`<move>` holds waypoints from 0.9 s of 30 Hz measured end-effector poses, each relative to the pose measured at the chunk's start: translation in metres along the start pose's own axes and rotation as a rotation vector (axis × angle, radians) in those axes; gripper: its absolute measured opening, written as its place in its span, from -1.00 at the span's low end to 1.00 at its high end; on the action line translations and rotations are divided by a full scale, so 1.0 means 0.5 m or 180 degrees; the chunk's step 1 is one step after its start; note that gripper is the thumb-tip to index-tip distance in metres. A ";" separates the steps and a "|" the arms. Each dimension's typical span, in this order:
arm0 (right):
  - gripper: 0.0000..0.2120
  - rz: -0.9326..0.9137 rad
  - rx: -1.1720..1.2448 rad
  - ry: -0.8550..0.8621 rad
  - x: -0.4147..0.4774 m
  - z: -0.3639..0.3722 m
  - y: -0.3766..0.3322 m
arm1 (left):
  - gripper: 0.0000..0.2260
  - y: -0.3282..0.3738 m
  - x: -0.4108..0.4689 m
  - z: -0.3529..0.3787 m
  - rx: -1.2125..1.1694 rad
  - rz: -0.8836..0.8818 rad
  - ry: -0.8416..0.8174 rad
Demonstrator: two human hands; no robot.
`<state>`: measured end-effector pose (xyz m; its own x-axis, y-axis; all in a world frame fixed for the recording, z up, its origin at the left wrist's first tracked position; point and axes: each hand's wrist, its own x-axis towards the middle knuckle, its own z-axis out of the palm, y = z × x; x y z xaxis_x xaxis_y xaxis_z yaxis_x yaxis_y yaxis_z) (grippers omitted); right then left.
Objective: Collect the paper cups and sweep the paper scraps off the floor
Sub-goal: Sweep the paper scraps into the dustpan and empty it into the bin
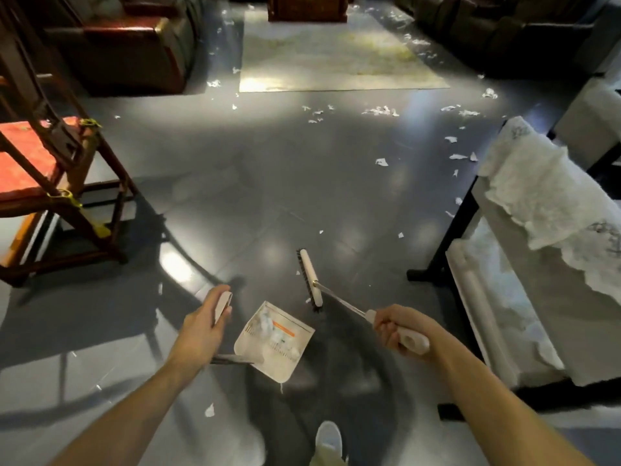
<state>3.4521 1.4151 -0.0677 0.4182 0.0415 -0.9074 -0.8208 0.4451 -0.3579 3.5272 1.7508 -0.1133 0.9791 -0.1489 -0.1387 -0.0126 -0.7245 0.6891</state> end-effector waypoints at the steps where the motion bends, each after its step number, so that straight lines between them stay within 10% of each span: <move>1: -0.87 -0.0043 -0.0088 0.0035 0.018 0.002 -0.039 | -0.74 0.011 0.034 -0.002 0.0004 -0.0040 0.0001; 16: -0.87 -0.0003 -0.0708 0.0571 0.262 0.084 -0.369 | -0.70 0.024 0.433 -0.021 0.0095 -0.0227 -0.0351; 27: -0.84 0.0480 -0.2993 -0.0074 0.320 0.306 -0.349 | -0.73 -0.005 0.630 -0.038 0.0274 -0.0163 -0.0662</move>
<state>3.7218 1.4812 -0.1170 0.2817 0.0621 -0.9575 -0.8392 -0.4679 -0.2772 3.8393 1.7187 -0.1453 0.9160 -0.2395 -0.3218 0.0102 -0.7880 0.6155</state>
